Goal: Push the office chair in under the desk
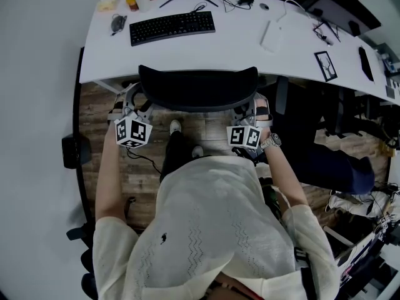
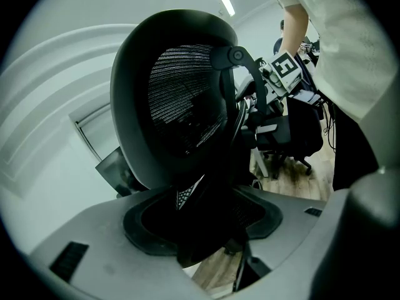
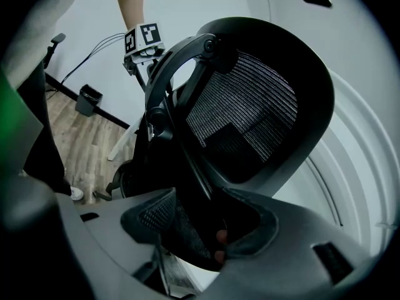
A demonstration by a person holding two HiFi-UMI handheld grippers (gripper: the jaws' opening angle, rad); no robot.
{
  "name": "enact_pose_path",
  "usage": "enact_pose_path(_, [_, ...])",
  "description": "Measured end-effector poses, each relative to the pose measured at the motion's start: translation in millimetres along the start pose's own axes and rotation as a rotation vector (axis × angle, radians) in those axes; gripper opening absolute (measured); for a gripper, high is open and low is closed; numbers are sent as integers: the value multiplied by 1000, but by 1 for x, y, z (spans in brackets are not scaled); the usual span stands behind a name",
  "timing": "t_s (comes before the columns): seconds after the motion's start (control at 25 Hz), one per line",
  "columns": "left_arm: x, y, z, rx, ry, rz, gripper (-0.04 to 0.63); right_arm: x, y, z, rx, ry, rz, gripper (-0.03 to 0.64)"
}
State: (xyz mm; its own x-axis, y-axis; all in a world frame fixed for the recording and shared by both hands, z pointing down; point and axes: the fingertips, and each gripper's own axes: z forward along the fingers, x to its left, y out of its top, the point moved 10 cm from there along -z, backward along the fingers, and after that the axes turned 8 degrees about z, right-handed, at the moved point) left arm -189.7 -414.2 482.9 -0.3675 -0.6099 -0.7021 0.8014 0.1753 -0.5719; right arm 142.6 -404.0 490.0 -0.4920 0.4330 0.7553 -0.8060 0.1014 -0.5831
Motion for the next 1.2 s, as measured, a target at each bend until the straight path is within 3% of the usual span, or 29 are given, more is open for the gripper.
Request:
enact_pose_path(0.96, [-5,-3,-3,-5,34,29,242,3,2,-3,-2,19,24,229])
enact_pose_path(1.08, [-7,-1,-5,19,51,4,242,1,3,-6,-10,27,81,229])
enact_pose_path(1.2, [-11,2,-13,2,105,-96,244,-2,4,-11,-27,48,178,230])
